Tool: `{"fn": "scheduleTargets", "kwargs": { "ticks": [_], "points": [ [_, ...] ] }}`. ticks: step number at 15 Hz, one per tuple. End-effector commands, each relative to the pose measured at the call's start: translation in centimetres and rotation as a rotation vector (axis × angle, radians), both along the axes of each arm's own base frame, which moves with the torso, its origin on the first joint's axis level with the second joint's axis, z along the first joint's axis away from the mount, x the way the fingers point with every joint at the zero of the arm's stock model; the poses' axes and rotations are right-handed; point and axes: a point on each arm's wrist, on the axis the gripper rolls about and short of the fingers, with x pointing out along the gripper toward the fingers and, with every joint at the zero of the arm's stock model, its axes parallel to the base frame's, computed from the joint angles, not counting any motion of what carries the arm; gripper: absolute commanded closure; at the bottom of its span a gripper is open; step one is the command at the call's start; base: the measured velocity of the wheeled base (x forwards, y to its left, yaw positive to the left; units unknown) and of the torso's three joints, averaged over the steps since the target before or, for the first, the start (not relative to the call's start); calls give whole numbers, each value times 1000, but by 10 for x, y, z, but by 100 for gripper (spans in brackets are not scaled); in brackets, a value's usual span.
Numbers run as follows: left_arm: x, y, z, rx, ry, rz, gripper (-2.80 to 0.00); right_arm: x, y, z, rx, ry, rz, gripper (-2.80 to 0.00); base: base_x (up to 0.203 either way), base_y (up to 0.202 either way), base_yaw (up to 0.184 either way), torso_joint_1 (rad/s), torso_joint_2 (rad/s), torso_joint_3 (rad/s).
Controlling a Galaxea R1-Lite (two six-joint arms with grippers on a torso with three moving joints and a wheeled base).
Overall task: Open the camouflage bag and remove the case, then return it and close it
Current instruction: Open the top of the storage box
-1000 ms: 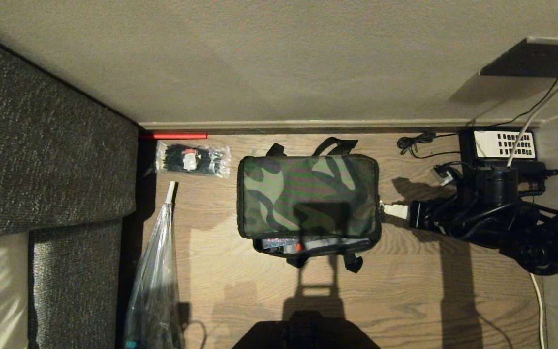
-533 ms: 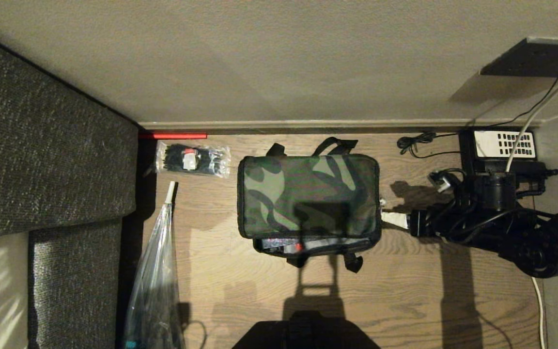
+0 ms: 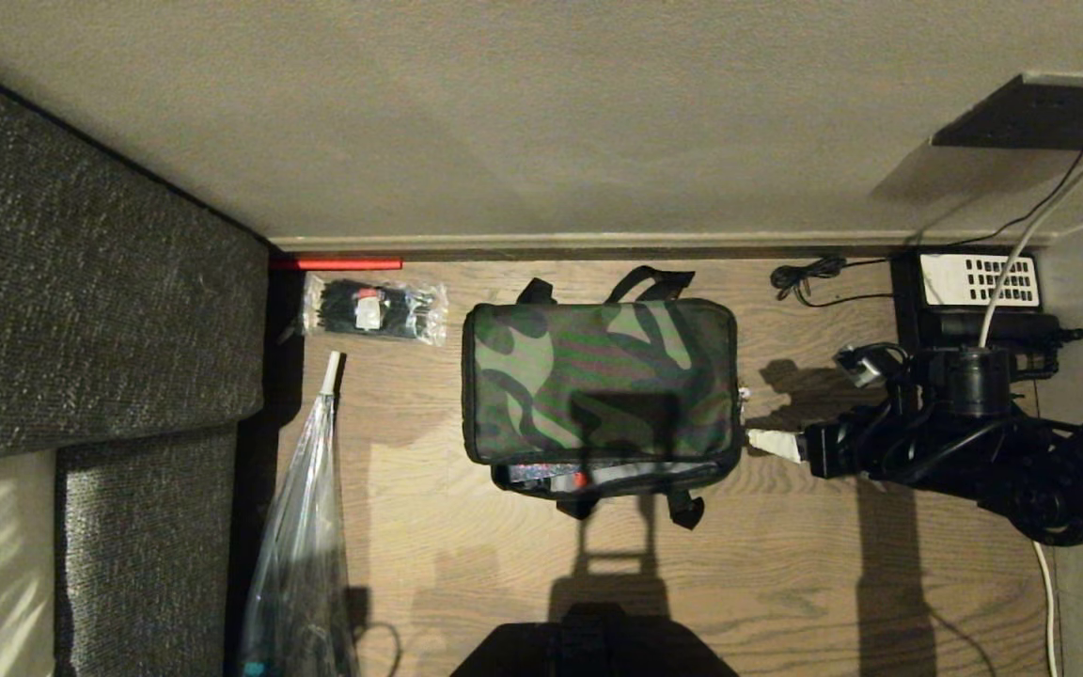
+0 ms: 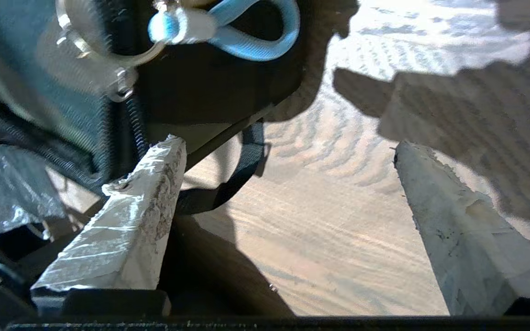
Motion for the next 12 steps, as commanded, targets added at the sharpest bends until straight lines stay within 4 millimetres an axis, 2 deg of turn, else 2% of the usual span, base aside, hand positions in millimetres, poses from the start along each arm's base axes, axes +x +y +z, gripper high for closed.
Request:
{"fn": "scheduleTargets", "kwargs": {
  "ticks": [1,12],
  "points": [
    [0,0,0,-2,0,1,0,3,0,-4,1,5,2,-280,0,0,0,0,0,0],
    [0,0,0,0,0,1,0,36,6,-9,5,-74,11,-280,0,0,0,0,0,0]
  ]
}}
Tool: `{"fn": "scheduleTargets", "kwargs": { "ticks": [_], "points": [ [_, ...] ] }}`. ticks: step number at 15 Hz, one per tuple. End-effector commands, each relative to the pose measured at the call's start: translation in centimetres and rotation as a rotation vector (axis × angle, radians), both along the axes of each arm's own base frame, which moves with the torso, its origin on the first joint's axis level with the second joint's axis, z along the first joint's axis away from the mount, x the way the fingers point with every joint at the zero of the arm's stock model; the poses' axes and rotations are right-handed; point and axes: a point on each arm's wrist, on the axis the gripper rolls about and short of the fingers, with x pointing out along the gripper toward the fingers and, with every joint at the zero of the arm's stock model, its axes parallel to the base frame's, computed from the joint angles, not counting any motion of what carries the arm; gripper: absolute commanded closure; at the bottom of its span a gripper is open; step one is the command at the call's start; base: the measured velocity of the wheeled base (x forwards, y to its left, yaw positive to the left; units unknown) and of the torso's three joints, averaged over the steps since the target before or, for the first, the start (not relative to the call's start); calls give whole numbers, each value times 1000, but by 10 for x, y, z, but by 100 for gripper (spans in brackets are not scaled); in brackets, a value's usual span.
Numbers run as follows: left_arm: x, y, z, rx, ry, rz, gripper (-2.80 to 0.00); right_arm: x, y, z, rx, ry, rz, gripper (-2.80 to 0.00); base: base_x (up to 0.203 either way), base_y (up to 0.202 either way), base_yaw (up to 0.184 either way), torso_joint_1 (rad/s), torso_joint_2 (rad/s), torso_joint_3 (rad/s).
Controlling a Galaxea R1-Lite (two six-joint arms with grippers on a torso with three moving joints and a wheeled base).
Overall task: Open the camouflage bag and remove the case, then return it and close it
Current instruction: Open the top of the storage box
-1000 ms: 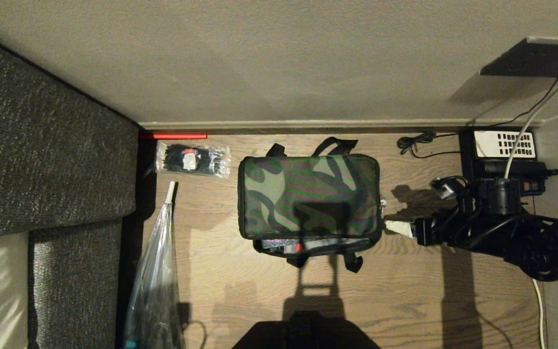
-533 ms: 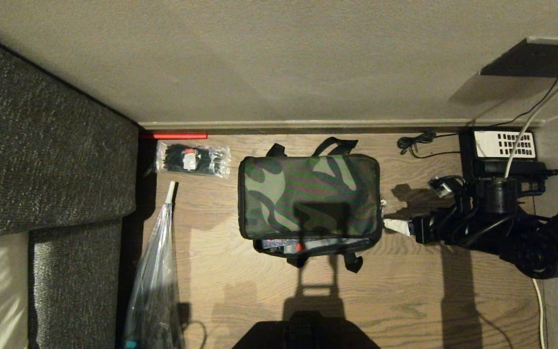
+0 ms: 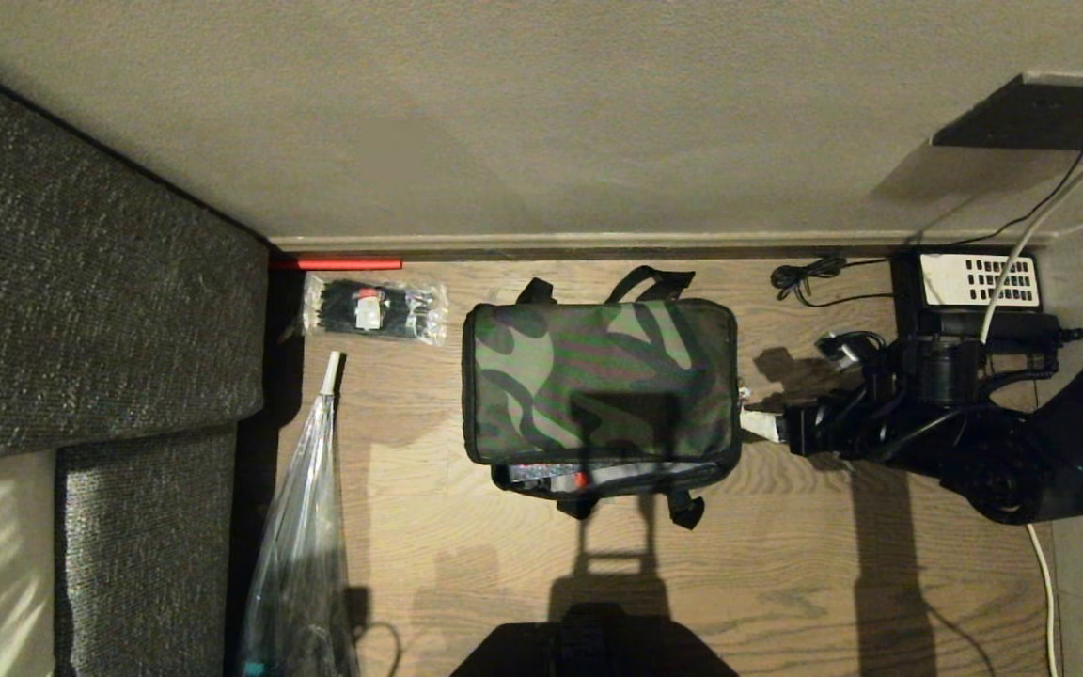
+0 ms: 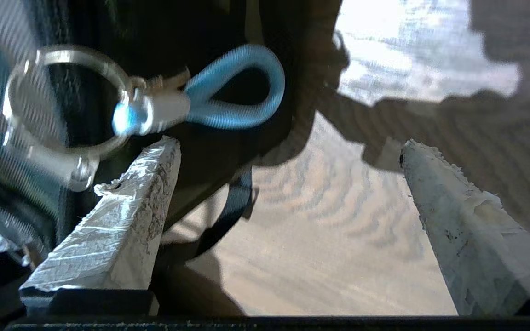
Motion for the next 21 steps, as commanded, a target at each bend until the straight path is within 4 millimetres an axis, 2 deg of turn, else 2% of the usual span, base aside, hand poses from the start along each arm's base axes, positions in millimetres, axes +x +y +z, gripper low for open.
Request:
{"fn": "scheduleTargets", "kwargs": {
  "ticks": [1,8,21],
  "points": [
    [0,0,0,0,0,1,0,8,2,-7,1,-1,7,-280,0,0,0,0,0,0],
    [0,0,0,0,0,0,0,23,7,-5,70,-87,-7,-280,0,0,0,0,0,0],
    [0,0,0,0,0,1,0,18,6,-6,63,-82,-25,-280,0,0,0,0,0,0]
  ]
}}
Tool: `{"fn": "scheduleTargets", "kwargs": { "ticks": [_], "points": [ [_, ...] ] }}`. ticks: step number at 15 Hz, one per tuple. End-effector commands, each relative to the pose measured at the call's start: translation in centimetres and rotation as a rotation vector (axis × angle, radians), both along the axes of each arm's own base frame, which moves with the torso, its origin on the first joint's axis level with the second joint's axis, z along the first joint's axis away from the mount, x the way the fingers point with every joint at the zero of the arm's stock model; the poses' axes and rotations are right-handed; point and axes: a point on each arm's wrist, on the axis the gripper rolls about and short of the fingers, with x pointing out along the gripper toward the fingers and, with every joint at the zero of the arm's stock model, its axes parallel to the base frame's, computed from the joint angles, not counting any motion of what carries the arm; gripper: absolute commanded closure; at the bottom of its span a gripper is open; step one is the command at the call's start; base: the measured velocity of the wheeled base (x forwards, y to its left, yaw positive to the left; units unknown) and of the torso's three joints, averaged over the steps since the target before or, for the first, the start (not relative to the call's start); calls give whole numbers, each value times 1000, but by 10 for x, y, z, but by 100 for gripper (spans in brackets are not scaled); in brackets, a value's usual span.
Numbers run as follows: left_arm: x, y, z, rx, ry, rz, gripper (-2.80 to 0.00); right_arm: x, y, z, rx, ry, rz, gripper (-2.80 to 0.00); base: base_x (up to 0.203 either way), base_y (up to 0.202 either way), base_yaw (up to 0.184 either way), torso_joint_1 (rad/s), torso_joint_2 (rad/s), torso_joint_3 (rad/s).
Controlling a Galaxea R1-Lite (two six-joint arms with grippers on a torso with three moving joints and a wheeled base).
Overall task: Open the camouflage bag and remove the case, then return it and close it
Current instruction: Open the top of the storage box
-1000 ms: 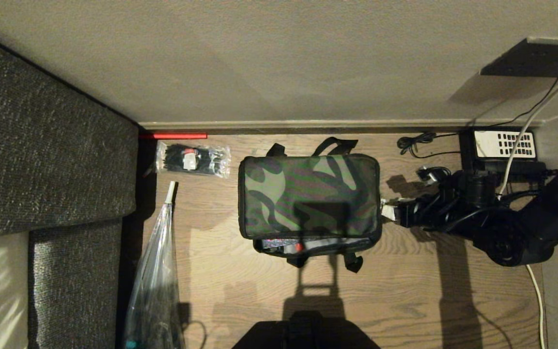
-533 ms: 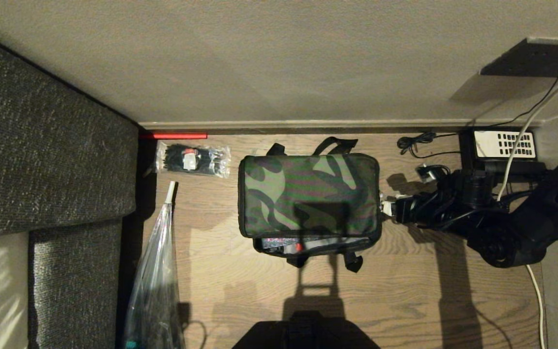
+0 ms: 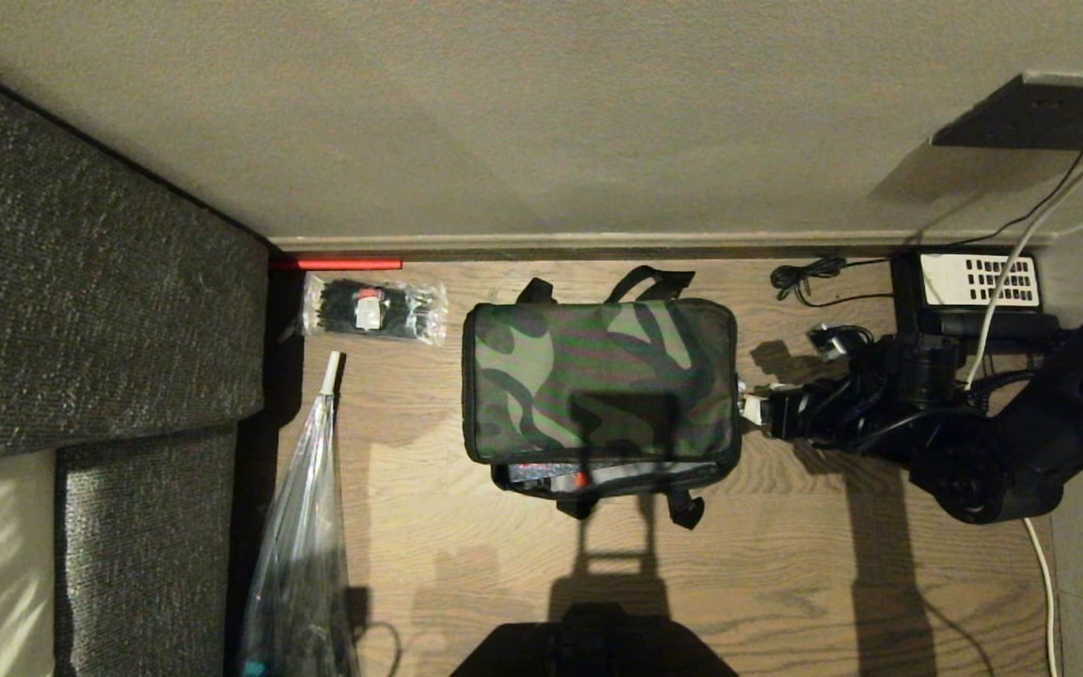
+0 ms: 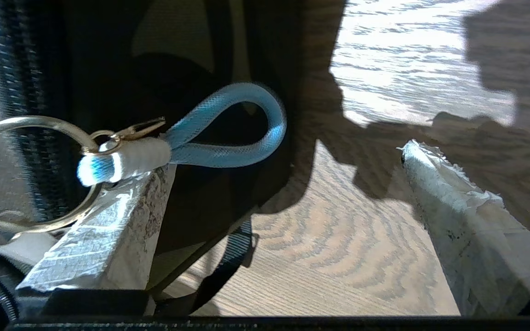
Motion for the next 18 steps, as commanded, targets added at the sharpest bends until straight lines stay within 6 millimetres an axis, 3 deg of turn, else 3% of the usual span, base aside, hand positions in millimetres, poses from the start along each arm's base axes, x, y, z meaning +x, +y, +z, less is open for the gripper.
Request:
{"fn": "scheduleTargets", "kwargs": {
  "ticks": [1,5,9,18],
  "points": [
    [0,0,0,-1,0,1,0,-2,-1,3,-7,-7,-15,-280,0,0,0,0,0,0],
    [0,0,0,0,0,1,0,4,-3,6,-58,-25,-155,-280,0,0,0,0,0,0],
    [0,0,0,0,0,1,0,1,-10,8,-74,-29,-168,-280,0,0,0,0,0,0],
    [0,0,0,-1,0,1,0,-2,-4,8,-59,-35,-134,-280,0,0,0,0,0,0]
  ]
}}
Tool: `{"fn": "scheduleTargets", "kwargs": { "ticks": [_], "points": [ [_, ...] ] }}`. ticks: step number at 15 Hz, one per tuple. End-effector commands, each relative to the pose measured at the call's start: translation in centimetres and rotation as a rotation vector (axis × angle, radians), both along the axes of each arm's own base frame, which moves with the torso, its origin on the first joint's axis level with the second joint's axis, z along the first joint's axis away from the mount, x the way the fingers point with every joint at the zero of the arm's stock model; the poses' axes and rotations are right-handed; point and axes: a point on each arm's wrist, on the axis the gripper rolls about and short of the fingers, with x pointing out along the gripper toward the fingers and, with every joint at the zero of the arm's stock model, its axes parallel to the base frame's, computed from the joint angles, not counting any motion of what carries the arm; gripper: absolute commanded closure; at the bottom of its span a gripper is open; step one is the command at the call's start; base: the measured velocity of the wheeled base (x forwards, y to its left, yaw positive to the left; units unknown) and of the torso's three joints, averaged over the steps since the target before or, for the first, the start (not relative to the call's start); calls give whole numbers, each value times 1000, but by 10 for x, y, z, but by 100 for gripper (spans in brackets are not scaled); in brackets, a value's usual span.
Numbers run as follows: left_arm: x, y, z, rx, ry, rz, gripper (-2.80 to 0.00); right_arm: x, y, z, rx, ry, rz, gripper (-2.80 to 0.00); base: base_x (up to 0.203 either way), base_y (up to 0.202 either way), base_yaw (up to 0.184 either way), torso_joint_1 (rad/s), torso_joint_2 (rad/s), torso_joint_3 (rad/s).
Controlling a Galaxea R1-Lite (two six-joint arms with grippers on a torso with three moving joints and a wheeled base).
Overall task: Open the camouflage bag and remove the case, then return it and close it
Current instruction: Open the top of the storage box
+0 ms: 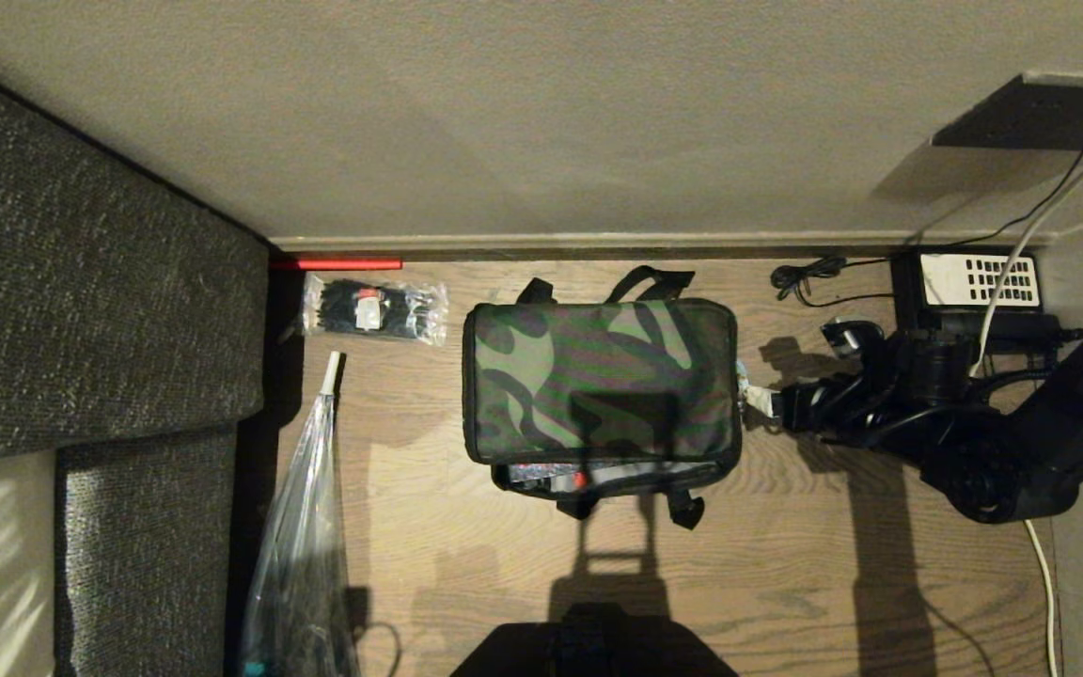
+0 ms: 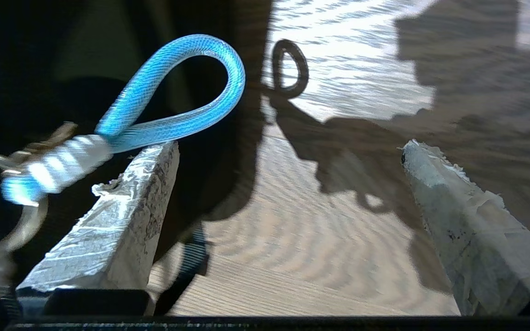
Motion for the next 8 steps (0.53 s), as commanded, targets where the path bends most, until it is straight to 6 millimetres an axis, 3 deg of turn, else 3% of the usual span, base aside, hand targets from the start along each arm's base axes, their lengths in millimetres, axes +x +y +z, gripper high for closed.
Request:
{"fn": "scheduleTargets", "kwargs": {
  "ticks": [1,8],
  "points": [
    [0,0,0,0,0,1,0,0,4,0,9,-8,32,-280,0,0,0,0,0,0],
    [0,0,0,0,0,1,0,5,18,-8,-66,-56,134,-280,0,0,0,0,0,0]
  ]
}}
